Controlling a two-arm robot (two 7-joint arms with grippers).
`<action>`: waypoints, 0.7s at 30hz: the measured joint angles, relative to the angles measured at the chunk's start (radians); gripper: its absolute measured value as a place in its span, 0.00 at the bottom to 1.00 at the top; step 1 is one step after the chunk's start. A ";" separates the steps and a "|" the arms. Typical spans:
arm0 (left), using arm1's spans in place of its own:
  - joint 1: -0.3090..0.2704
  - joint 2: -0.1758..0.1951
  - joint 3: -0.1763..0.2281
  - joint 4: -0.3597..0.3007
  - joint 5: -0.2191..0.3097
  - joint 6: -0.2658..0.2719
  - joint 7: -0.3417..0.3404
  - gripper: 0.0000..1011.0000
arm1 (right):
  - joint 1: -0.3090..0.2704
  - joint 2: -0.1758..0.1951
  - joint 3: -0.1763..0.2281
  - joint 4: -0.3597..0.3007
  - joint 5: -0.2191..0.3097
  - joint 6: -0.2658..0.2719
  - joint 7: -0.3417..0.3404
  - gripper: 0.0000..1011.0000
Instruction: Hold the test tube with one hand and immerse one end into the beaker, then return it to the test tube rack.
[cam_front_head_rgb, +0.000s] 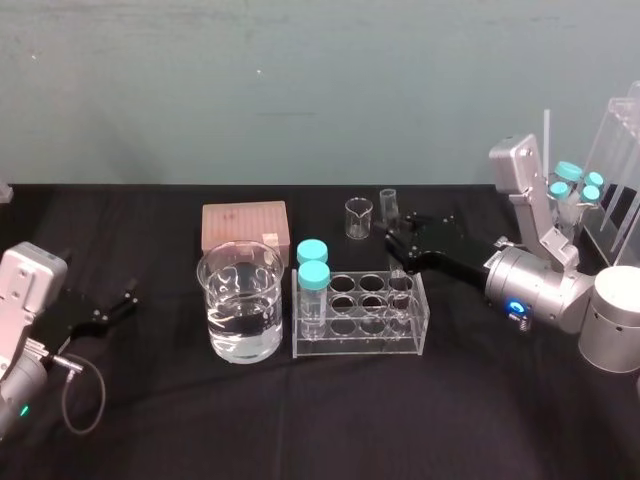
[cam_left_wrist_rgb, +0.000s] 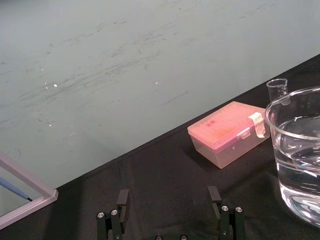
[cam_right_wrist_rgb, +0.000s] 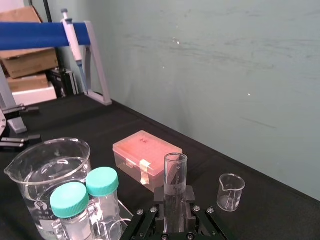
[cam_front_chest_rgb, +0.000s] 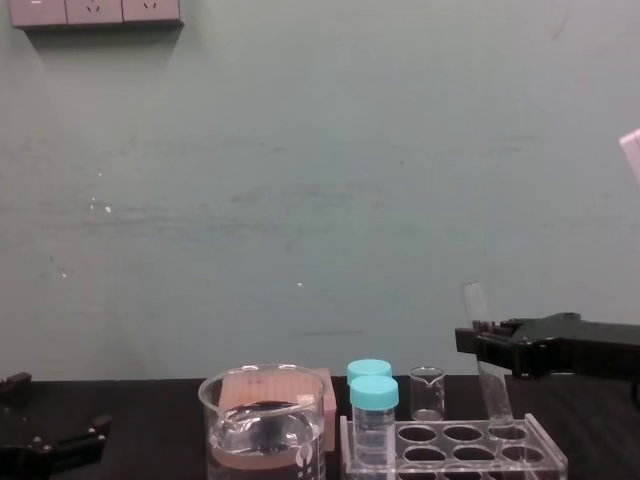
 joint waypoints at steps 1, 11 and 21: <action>0.000 0.000 0.000 0.000 0.000 0.000 0.000 0.99 | -0.001 -0.002 0.002 0.000 0.002 -0.003 0.001 0.22; 0.000 0.000 0.000 0.000 0.000 0.000 0.000 0.99 | -0.004 -0.018 0.021 -0.002 0.023 -0.042 0.023 0.22; 0.000 0.000 0.000 0.000 0.000 0.000 0.000 0.99 | -0.020 -0.016 0.033 -0.018 0.030 -0.069 0.027 0.22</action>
